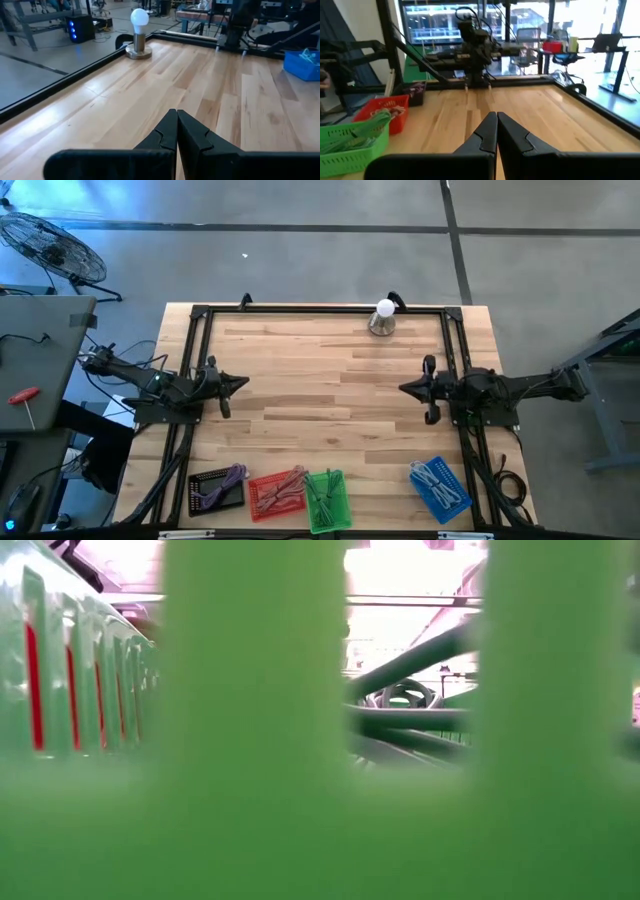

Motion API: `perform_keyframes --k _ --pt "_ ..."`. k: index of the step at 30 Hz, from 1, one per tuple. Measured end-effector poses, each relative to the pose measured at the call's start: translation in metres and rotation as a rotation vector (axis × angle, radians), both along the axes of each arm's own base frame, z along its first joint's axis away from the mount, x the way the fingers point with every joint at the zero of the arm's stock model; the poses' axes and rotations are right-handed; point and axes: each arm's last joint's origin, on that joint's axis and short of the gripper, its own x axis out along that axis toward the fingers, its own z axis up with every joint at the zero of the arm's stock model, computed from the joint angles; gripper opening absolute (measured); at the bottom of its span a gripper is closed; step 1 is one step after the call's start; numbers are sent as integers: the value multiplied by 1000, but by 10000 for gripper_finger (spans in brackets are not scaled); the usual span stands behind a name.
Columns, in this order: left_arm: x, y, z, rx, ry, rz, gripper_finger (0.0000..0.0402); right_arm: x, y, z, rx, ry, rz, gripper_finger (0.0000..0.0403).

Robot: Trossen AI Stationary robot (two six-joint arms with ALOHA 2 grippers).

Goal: Pick & Place USB Port
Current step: Return to Home Position

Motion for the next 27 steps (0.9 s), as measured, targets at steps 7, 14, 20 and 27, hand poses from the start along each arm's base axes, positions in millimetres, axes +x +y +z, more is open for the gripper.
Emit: perform_keyframes --k 7,14,20,27 --pt "0 0 -1 23 10 -13 0 0 0 -3 -27 34 -6 0" --pt "5 -5 2 77 -134 -127 0 0 -1 -4 -28 43 -31 0" --pt "3 -7 2 94 -187 -254 0 0 -1 -4 -61 44 -34 0" --pt "2 -10 3 86 -207 -361 0 0 -1 -5 -80 56 -43 0"
